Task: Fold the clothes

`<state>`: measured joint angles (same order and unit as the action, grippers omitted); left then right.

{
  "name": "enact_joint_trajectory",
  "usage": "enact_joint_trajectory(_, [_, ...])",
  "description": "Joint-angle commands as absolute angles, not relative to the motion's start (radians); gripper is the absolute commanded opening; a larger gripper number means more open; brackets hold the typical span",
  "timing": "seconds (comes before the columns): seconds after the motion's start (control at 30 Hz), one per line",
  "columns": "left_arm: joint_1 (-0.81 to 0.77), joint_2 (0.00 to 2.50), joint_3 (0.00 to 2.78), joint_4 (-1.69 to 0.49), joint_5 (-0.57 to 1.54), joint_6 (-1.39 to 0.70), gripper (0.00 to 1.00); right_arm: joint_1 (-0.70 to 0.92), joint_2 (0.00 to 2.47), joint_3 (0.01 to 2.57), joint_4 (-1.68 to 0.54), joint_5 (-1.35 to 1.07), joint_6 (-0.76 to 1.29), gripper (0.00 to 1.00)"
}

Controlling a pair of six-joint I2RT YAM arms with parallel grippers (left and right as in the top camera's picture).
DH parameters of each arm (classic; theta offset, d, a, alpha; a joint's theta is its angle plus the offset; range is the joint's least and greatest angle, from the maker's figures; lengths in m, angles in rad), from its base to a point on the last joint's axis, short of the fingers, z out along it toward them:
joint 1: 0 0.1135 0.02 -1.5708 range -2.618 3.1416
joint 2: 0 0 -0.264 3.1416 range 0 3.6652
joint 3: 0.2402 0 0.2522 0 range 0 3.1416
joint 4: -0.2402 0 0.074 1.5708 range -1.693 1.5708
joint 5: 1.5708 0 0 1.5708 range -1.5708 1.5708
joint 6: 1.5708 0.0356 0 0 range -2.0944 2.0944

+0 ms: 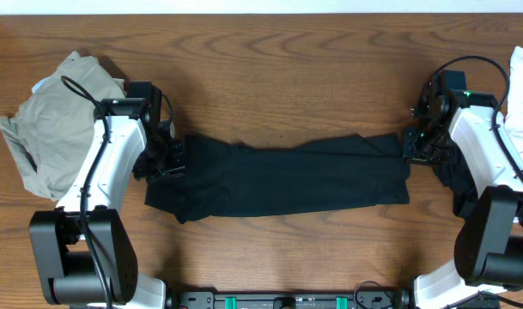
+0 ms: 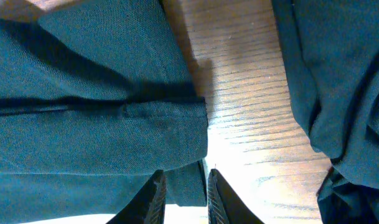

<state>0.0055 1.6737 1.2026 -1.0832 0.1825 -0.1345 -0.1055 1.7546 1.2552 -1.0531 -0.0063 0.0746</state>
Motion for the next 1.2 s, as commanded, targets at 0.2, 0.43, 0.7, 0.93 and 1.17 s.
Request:
enact_joint_trajectory(0.2, [0.009, 1.663, 1.238, -0.938, 0.312, -0.135, 0.28, -0.110, 1.734, 1.254, -0.958, -0.231, -0.057, 0.18])
enact_joint_trajectory(0.43, [-0.005, 1.668, 1.232, -0.779, 0.350, -0.135, 0.34, -0.089, 1.736, 1.254, -0.905, -0.344, -0.111, 0.21])
enact_joint_trajectory(0.7, [-0.006, 1.726, 1.224, -0.776, 0.348, -0.135, 0.35, -0.067, 1.789, 1.254, -0.885, -0.341, -0.110, 0.20])
enact_joint_trajectory(0.93, [-0.006, 1.803, 1.213, -0.783, 0.348, -0.135, 0.35, -0.064, 1.860, 1.253, -0.904, -0.340, -0.110, 0.18])
enact_joint_trajectory(1.17, [-0.006, 1.826, 1.213, -0.802, 0.348, -0.135, 0.35, -0.064, 1.929, 1.234, -0.913, -0.340, -0.105, 0.17])
